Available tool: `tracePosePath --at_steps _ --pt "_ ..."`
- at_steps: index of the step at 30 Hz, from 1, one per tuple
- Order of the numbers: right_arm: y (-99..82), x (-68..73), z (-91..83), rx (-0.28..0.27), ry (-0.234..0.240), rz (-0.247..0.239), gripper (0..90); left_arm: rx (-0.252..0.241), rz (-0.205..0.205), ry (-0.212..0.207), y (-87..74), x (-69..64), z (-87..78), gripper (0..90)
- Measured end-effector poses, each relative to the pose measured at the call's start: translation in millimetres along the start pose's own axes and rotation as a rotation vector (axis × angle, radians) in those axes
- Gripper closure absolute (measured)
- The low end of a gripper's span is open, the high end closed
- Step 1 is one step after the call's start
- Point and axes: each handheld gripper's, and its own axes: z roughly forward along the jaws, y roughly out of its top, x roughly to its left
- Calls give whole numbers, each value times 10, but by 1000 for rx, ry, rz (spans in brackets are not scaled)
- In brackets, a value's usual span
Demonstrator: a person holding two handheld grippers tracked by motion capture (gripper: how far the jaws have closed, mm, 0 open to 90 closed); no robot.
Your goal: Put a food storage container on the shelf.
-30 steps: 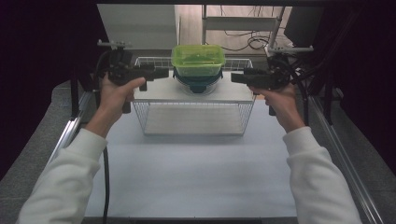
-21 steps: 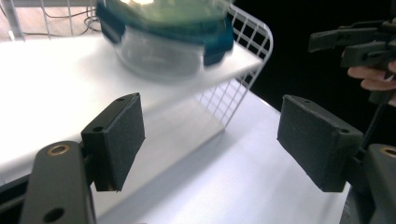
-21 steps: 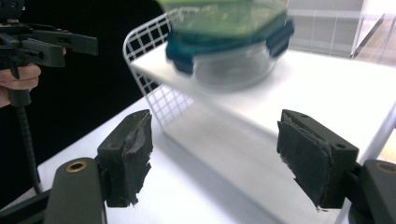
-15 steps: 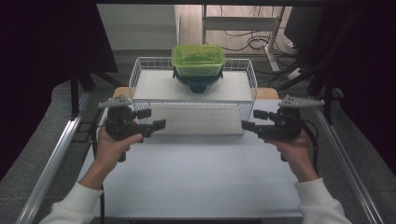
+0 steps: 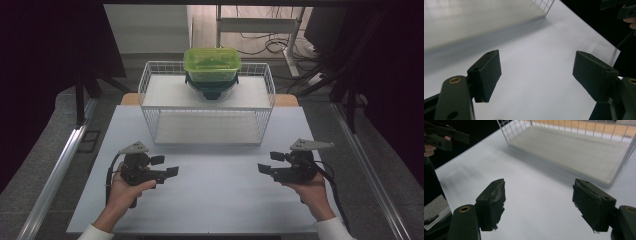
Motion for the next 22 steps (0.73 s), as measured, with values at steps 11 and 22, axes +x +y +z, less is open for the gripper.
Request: tracePosePath --at_steps 11,22 --pt "-97 -1 48 4 33 34 259 5 5 20 -59 0 -18 226" --pt "-119 18 77 26 20 15 235 3 6 32 -72 24 -31 227"
